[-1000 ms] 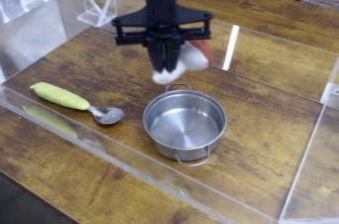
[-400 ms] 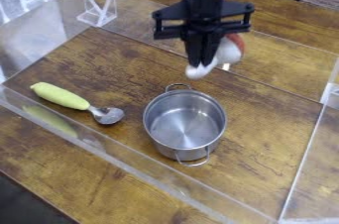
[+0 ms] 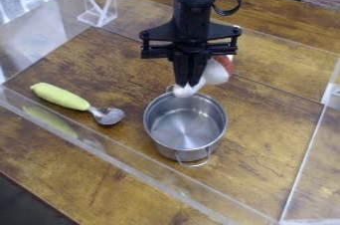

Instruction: Put the mushroom in the silver pot

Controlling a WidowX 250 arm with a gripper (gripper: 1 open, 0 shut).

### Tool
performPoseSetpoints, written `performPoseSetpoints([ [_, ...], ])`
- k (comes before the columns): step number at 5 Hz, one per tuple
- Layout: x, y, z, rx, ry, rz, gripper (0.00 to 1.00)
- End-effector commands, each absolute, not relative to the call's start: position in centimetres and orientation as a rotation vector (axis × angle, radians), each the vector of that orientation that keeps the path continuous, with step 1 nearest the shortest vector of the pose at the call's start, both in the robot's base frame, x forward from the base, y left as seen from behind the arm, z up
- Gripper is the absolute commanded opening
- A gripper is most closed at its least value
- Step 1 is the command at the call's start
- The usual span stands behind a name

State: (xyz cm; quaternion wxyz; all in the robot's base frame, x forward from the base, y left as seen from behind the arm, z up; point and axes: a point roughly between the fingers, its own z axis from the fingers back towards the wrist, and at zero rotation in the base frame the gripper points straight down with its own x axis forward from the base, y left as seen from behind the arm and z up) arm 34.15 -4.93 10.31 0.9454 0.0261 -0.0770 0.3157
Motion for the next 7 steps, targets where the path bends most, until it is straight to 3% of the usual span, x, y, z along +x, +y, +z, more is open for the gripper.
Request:
performPoseSetpoints([
  [1,33.9,-4.5,12.9,0.008,-0.218,0.726,1.00],
  [2,33.0,-4.3,12.3,0.017,-0.200,0.793,0.00],
  [3,32.1,-4.7,11.3,0.029,-0.186,0.842,0.00],
  [4,31.7,-5.1,10.3,0.032,-0.178,0.891,1.00],
  [7,30.8,-6.0,9.4,0.036,-0.152,0.928,1.00],
])
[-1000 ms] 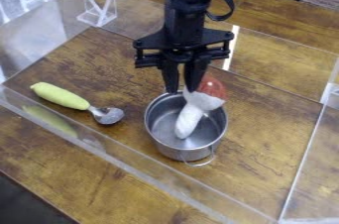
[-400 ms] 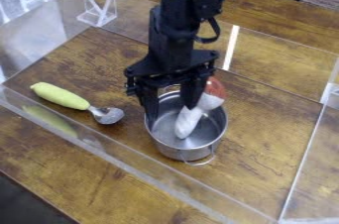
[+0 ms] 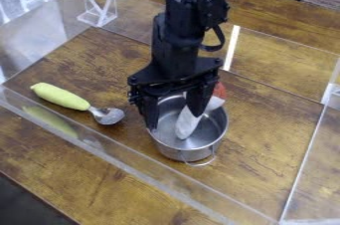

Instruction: Put the mushroom in the silver pot

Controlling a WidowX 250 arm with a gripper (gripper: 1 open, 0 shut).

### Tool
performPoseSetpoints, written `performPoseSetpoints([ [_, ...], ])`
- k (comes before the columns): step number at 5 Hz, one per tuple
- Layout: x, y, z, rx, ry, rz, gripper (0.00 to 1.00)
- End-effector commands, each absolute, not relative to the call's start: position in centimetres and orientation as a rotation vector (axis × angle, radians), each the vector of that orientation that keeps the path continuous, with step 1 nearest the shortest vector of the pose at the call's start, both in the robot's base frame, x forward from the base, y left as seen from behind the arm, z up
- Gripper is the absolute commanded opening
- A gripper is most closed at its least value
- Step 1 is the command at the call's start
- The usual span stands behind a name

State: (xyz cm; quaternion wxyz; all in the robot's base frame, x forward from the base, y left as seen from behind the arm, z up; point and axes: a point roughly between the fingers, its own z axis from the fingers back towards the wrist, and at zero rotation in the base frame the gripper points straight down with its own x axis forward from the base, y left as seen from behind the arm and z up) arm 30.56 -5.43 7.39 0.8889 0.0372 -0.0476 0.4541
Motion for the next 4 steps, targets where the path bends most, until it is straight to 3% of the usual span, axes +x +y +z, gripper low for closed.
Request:
performPoseSetpoints([
  [1,31.3,-5.7,8.8,0.027,-0.139,0.890,1.00],
  [4,33.3,-4.8,6.4,0.003,-0.106,0.793,1.00],
])
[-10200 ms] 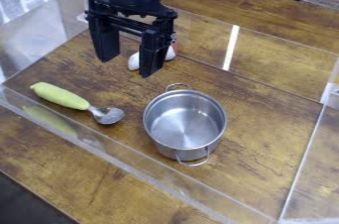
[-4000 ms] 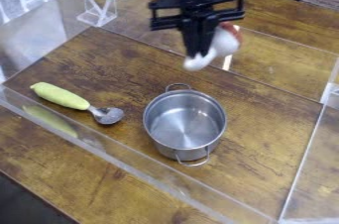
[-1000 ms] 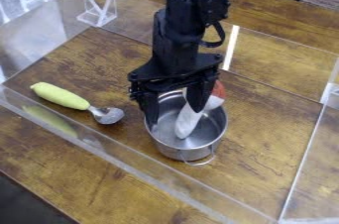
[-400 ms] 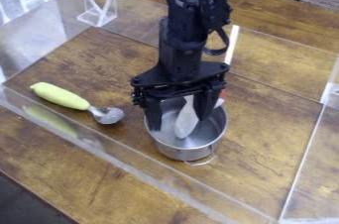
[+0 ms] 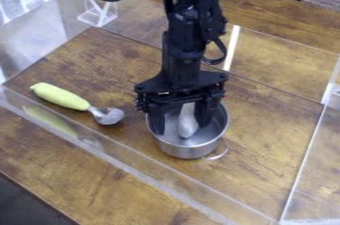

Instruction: Put the mushroom in the silver pot

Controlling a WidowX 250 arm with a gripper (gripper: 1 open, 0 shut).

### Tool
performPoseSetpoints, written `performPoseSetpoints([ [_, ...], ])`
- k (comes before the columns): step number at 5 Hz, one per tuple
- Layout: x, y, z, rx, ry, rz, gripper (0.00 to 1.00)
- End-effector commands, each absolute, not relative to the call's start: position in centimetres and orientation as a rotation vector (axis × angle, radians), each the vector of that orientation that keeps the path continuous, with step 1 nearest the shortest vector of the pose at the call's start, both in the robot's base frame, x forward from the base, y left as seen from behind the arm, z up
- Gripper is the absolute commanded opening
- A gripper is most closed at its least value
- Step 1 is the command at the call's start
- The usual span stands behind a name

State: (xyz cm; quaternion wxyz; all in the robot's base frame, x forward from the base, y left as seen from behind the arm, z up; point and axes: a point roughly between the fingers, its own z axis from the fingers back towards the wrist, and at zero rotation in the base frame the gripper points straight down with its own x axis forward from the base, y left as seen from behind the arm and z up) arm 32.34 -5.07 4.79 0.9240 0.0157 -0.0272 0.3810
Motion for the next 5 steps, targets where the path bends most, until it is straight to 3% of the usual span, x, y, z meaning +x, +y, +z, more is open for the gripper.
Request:
performPoseSetpoints([
  [1,32.6,-3.9,6.3,0.003,-0.099,0.812,1.00],
  [5,31.8,-3.3,7.5,-0.032,-0.079,0.787,1.00],
])
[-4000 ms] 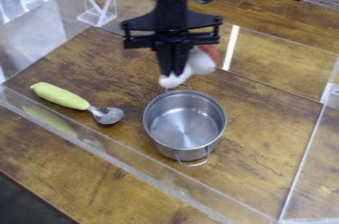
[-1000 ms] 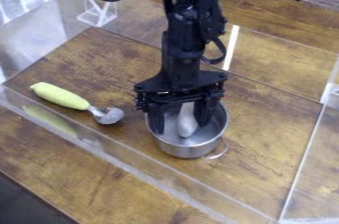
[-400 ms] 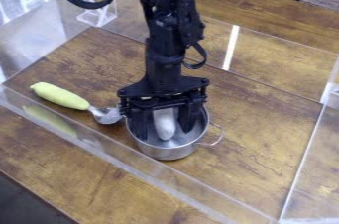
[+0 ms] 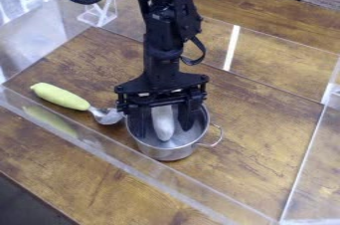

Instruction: Put the mushroom in the silver pot

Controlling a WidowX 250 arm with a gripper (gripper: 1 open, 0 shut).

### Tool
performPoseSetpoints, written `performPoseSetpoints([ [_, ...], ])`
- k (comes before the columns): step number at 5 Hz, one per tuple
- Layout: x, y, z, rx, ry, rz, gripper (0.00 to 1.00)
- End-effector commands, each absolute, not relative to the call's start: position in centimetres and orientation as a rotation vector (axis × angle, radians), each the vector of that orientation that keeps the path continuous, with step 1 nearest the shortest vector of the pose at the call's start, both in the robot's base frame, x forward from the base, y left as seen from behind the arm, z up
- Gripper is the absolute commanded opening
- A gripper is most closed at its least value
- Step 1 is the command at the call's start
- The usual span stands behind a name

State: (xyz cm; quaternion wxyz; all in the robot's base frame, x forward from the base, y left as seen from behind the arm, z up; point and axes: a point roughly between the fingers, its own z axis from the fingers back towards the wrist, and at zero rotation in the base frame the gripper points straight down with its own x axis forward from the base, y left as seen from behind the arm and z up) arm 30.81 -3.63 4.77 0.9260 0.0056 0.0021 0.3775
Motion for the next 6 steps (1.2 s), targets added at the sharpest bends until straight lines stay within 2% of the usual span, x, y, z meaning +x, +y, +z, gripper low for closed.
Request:
performPoseSetpoints([
  [1,32.1,-3.0,9.1,-0.045,-0.074,0.733,1.00],
  [2,32.6,-2.8,10.7,-0.061,-0.068,0.658,1.00],
  [4,32.6,-6.0,8.4,-0.056,-0.042,0.689,1.00],
  [6,33.3,-6.5,12.4,-0.113,-0.086,0.775,1.00],
])
